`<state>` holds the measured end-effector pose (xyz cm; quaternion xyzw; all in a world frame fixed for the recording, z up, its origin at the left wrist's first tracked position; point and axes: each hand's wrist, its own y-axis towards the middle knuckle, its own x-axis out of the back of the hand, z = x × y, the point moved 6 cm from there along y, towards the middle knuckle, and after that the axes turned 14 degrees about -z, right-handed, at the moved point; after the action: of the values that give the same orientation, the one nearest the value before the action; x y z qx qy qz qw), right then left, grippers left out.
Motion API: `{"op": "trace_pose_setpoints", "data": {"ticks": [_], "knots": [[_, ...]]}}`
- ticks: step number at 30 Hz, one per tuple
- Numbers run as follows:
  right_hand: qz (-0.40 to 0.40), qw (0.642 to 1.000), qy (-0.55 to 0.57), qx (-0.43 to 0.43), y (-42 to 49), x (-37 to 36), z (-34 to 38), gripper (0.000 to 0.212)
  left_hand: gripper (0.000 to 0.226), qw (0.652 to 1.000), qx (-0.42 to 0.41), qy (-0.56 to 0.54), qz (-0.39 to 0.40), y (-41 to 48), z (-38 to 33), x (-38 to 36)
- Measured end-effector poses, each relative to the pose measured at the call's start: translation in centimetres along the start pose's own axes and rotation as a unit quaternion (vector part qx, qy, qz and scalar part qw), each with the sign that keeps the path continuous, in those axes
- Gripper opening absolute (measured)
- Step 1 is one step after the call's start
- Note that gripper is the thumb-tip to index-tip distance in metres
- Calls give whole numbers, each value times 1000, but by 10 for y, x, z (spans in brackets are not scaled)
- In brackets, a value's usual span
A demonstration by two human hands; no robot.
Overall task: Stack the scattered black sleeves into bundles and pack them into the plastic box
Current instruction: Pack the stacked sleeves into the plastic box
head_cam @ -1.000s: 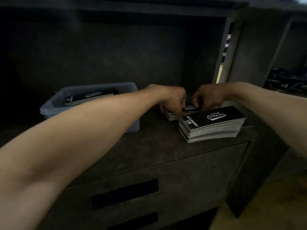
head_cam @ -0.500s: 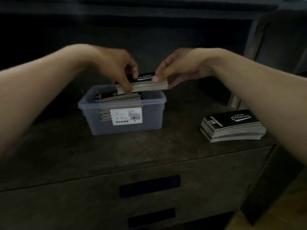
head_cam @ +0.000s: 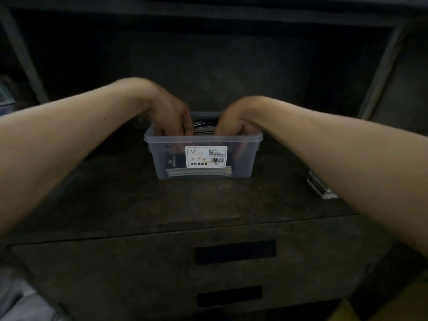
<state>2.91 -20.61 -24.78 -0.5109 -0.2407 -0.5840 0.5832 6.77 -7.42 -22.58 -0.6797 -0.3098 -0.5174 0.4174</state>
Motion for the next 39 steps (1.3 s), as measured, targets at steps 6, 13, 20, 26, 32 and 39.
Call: {"op": "trace_pose_setpoints", "data": {"ticks": [6,13,20,26,32,39], "knots": [[-16,999,30,28,-2,0,0,22,18,1000,8,17,-8,3,-1,-4],[-243,949,5,203,-34,60,-19,17,9,957,-108,-107,-248,-8,-46,28],[-261,942,-51,203,-82,107,-153,28,7,860,-288,-158,-390,-28,-138,10],[-113,988,-49,98,-100,90,-255,111,64,920,-300,-100,-230,-13,-229,-52],[-105,982,-146,57,-84,62,-274,95,112,945,-283,-73,-146,18,-273,-84],[-160,971,-158,83,-75,61,-268,85,81,956,-242,-96,-137,32,-266,-84]]}}
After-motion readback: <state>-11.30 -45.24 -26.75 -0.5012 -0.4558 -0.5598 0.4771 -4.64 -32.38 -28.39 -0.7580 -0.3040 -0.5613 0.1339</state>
